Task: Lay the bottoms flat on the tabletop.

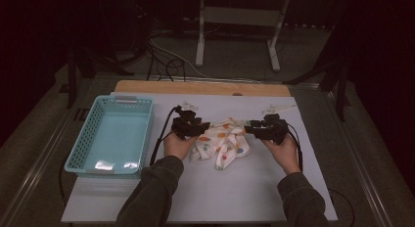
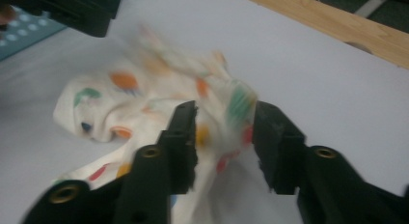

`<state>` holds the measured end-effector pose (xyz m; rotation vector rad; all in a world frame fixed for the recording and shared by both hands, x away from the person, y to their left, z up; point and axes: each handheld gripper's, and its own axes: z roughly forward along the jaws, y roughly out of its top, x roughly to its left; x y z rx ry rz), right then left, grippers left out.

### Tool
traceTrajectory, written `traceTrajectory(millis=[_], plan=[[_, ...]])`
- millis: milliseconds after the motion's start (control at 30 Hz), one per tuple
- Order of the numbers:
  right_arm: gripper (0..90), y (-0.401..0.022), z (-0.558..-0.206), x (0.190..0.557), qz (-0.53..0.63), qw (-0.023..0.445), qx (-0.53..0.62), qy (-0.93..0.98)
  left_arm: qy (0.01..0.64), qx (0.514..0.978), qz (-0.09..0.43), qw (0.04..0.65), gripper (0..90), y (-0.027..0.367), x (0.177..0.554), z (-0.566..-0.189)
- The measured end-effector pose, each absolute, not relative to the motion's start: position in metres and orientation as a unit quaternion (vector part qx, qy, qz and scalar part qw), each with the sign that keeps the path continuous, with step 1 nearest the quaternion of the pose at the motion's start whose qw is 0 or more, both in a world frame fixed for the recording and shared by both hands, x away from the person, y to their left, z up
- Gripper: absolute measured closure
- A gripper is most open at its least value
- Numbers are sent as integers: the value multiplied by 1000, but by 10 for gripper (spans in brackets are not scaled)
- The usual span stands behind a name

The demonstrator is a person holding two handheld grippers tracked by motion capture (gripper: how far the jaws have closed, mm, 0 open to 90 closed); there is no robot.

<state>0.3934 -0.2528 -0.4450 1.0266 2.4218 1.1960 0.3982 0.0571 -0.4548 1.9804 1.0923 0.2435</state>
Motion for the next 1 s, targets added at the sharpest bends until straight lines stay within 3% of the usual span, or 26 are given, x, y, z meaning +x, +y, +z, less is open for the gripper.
traceTrajectory(millis=[267,600,833,1000], plan=[[566,-258,-466,369,409,80,342,842,405,804,66,430,535,64,377,-467],[534,-248,-471,328,423,79,306,849,376,819,43,432,524,69,336,-483],[480,-232,-489,313,437,44,315,842,381,827,33,412,555,66,328,-501],[492,-213,-497,314,423,50,316,848,388,832,39,394,606,60,332,-509]])
